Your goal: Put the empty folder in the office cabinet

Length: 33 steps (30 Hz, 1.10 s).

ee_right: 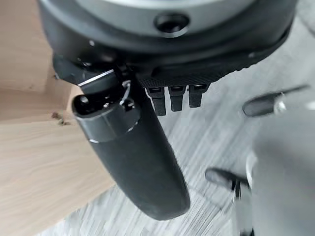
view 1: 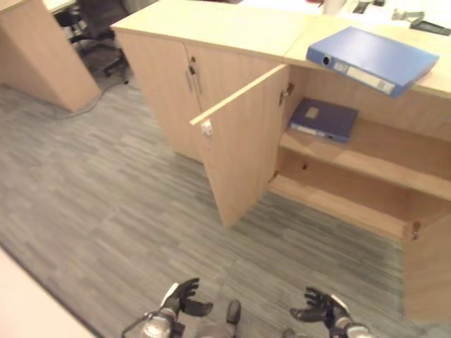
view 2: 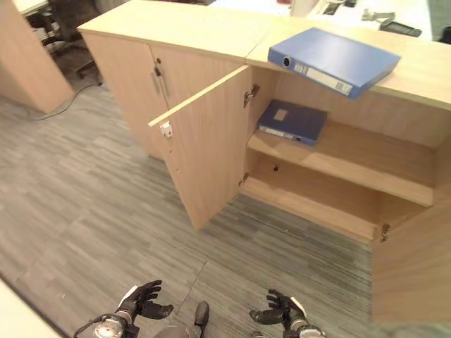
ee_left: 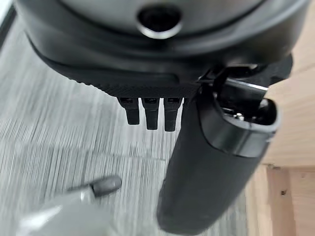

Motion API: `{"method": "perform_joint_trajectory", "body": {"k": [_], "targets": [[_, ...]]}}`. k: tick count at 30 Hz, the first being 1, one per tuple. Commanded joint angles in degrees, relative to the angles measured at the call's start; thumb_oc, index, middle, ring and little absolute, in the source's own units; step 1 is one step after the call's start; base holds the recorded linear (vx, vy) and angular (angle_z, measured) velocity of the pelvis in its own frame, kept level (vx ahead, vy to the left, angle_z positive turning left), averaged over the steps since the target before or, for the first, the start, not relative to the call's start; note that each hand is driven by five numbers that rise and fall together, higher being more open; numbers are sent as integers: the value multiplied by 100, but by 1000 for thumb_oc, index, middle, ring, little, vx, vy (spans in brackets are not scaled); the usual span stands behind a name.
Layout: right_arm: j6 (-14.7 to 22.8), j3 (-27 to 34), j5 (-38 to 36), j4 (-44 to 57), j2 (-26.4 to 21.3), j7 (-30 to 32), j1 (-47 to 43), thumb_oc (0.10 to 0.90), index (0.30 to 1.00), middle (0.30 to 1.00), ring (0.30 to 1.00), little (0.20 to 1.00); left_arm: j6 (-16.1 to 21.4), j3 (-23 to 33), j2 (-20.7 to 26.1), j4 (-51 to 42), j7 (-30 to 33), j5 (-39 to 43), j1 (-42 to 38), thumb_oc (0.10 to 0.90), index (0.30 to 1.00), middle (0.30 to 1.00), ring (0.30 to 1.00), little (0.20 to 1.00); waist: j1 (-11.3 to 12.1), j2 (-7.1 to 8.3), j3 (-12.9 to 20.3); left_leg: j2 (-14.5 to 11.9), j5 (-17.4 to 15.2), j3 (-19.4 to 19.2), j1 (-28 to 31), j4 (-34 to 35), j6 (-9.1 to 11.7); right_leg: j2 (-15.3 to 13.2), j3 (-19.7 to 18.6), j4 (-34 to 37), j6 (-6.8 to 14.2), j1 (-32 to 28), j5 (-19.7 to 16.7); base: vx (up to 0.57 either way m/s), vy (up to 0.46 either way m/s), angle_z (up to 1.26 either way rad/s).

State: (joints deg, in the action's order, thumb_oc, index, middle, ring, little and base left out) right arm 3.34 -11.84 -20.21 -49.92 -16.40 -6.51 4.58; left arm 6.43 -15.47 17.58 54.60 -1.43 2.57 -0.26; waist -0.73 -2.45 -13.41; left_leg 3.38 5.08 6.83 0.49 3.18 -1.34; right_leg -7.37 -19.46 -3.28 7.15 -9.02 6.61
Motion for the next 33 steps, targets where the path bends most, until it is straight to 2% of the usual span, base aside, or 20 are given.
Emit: {"method": "perform_joint_trajectory", "body": {"k": [1,3,4,5,6,7,8,9,10,16,19,20,22,23,25,26,27,29,30,33], "targets": [[302,-38,-15,426,-285,-86,-172,800,900,900,900,900,292,-114,154,-279,29,-203,147,800,900,900,900,900,33,16,416,-704,-81,347,-199,-36,637,231,-235,-340,104,124,151,132,197,-48],[288,-82,-74,399,-189,-111,-209,800,900,900,900,900,295,-104,193,-238,57,-240,108,800,900,900,900,900,-6,52,410,-662,-187,165,-75,-21,515,145,-265,-468,232,222,26,88,171,-51],[287,-174,-56,379,-130,-118,-292,800,900,900,900,900,284,-69,231,-184,93,-227,66,800,900,900,900,900,-1,70,390,-662,-281,-52,31,9,446,120,-140,-628,325,381,-46,83,207,-51],[297,-225,6,371,-123,-112,-363,800,900,900,900,900,272,-47,244,-158,118,-193,25,800,900,900,900,900,54,61,363,-691,-320,-204,84,24,436,89,147,-751,345,520,-105,51,147,-64],[298,-225,7,368,-122,-111,-368,800,900,900,900,900,274,-46,244,-154,118,-193,20,800,900,900,900,900,56,65,357,-689,-327,-208,88,21,435,89,143,-768,345,524,-91,8,95,-105],[292,-271,87,386,-123,-110,-427,800,900,900,900,900,252,-39,256,-118,133,-182,-21,800,900,900,900,900,99,50,325,-711,-367,-354,128,43,427,21,654,-906,350,655,-134,-5,119,-100],[298,-351,222,441,-96,-113,-453,800,900,900,900,900,252,-45,299,-54,142,-202,-45,800,900,900,900,900,173,46,336,-739,-450,-620,194,75,418,-169,1632,-1010,344,799,-172,-5,120,-86],[297,-351,223,442,-95,-112,-451,800,900,900,900,900,255,-46,300,-51,142,-202,-46,800,900,900,900,900,162,51,334,-733,-453,-609,194,72,417,-176,1643,-1015,347,793,-163,15,98,-43],[305,-375,258,440,-84,-113,-461,800,900,900,900,900,252,-37,288,-5,132,-181,-38,800,900,900,900,900,134,69,360,-691,-480,-629,226,71,380,-203,1821,-1049,383,832,-259,64,67,-56],[265,-202,49,177,-41,-106,-318,800,900,900,900,900,254,-15,181,264,118,-184,9,800,900,900,900,900,95,193,521,-512,-718,-761,557,79,277,-315,1637,-665,426,562,-499,110,96,-21],[278,-152,-37,219,-14,-92,-322,800,900,900,900,900,230,-20,210,138,92,-149,15,800,900,900,900,900,108,193,430,-563,-781,-827,612,72,199,-225,1694,-1329,521,882,-601,15,66,-5],[279,-170,6,172,-25,-71,-415,800,900,900,900,900,215,-3,239,35,93,-110,52,800,900,900,900,900,132,139,269,-627,-820,-966,715,83,151,-242,2093,-2021,672,1301,-1033,-51,77,-60],[296,-184,112,255,-16,-69,-432,800,900,900,900,900,202,10,281,32,83,-148,86,800,900,900,900,900,142,76,202,-684,-901,-1105,833,115,139,-358,2660,-2368,742,1582,-1119,149,5,-125],[302,-207,197,232,-40,-46,-404,800,900,900,900,900,209,109,331,112,49,-154,173,800,900,900,900,900,104,182,277,-645,-1074,-1266,1027,182,248,-531,3214,-1248,526,1706,-912,396,-162,-74],[317,-221,194,199,-62,-29,-414,800,900,900,900,900,222,187,312,234,47,-107,202,800,900,900,900,900,35,188,264,-733,-1226,-1291,1196,182,374,-551,3250,-413,509,1820,-1111,482,-288,-32],[309,-155,223,186,-49,-23,-367,800,900,900,900,900,230,270,261,411,86,-132,173,800,900,900,900,900,-149,142,226,-919,-1434,-1265,1519,182,561,-802,3190,258,671,2232,-1473,428,-265,-77],[307,-155,224,190,-53,-22,-362,800,900,900,900,900,233,269,256,414,87,-134,174,800,900,900,900,900,-145,120,221,-941,-1450,-1273,1535,182,565,-777,3197,274,669,2210,-1474,474,-285,-70],[291,-44,193,217,-57,-24,-218,800,900,900,900,900,258,320,236,523,120,-175,193,800,900,900,900,900,-311,94,229,-1046,-1623,-1263,1850,182,682,-910,3063,394,749,2413,-1626,423,-246,-12],[294,33,107,266,-61,-42,-56,800,900,900,900,900,290,306,230,539,110,-176,189,800,900,900,900,900,-361,182,308,-1018,-1743,-1138,1951,182,743,-935,2956,513,757,2275,-1741,401,-253,35],[315,74,47,181,-97,-40,-4,800,900,900,900,900,306,309,190,589,123,-139,193,800,900,900,900,900,-430,158,439,-1189,-1716,-1033,2060,182,853,-893,2973,491,726,2157,-1837,350,-269,56]]}}
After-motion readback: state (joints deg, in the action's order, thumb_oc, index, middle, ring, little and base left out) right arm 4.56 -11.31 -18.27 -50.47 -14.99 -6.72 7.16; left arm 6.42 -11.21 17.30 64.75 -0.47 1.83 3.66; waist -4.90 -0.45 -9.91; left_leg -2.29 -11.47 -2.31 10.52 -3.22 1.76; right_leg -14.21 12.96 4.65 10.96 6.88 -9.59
